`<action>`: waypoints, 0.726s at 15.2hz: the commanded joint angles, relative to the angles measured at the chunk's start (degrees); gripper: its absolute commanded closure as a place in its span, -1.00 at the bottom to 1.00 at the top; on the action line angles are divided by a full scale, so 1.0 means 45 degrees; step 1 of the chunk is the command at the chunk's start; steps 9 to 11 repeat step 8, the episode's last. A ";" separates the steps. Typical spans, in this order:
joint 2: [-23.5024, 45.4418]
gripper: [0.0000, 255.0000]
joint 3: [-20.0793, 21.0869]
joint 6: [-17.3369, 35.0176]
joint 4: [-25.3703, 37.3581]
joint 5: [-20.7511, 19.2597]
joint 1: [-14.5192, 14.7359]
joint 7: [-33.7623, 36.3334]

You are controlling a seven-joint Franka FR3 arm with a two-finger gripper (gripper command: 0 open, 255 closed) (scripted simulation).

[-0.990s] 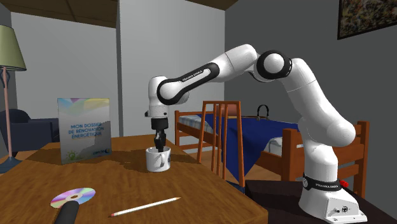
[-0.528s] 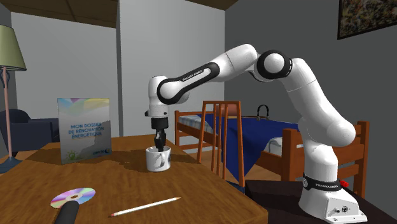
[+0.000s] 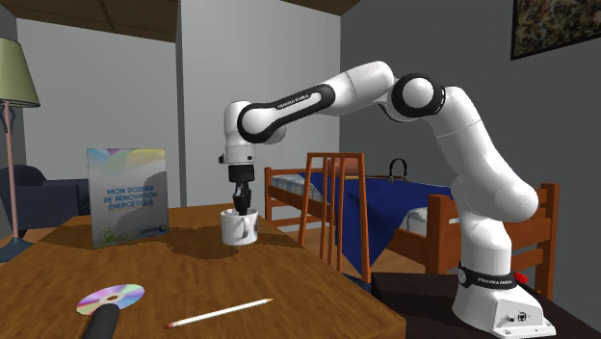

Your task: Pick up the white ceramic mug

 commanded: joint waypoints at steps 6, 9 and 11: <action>-0.0240 1.00 -0.0016 -0.1107 0.0866 -0.0033 -0.0015 0.0047; -0.0244 1.00 -0.0016 -0.1131 0.0885 -0.0034 -0.0016 0.0049; -0.0244 1.00 -0.0016 -0.1131 0.0885 -0.0034 -0.0016 0.0049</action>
